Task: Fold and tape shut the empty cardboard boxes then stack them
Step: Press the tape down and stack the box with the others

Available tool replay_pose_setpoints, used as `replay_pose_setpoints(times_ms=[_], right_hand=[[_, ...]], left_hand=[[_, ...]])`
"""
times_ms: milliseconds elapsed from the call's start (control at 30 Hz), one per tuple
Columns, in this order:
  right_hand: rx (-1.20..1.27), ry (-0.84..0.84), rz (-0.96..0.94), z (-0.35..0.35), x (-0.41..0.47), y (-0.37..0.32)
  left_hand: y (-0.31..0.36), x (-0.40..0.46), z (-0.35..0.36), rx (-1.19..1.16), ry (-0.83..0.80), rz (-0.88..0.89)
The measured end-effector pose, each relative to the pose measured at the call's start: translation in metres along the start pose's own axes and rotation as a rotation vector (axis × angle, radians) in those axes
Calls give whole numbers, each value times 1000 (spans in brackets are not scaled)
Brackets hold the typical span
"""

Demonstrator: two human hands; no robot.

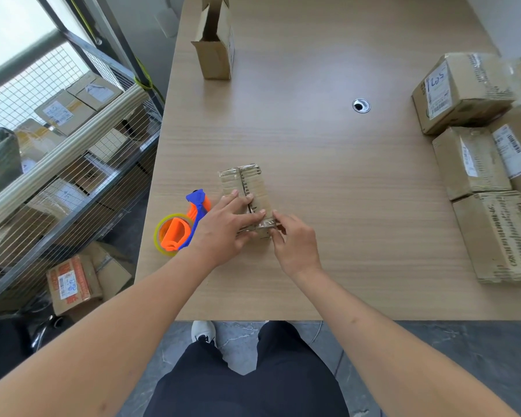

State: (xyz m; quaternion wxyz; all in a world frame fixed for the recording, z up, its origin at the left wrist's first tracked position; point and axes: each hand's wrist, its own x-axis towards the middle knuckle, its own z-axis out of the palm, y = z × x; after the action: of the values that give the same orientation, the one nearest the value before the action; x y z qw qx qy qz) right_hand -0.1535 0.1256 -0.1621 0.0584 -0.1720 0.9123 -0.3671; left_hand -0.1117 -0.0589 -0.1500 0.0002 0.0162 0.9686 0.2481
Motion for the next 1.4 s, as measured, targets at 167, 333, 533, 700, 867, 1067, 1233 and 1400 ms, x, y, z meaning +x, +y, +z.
replay_pose_setpoints(times_ms=[167, 333, 533, 700, 867, 1067, 1233, 1400], right_hand=[[49, -33, 122, -11, -1, -7], [6, -252, 132, -22, 3, -13], [-191, -454, 169, -22, 15, -25], [-442, -483, 49, -28, 31, -30], [-533, -485, -45, -34, 42, -19], [-376, -598, -85, -42, 63, -1], [-299, -624, 16, -51, 74, -6], [-223, -380, 17, -53, 76, -8]], left_hand=[[21, 1, 9, -23, 30, -100], [9, 5, -19, 111, -228, -19], [7, 10, -35, 296, -274, 58], [12, 8, -20, 268, -130, 58], [20, 21, -25, 119, -118, 25], [2, 18, -35, 87, -77, -58], [-7, 11, -33, 31, -193, -102], [-9, 4, -38, 30, -223, -144]])
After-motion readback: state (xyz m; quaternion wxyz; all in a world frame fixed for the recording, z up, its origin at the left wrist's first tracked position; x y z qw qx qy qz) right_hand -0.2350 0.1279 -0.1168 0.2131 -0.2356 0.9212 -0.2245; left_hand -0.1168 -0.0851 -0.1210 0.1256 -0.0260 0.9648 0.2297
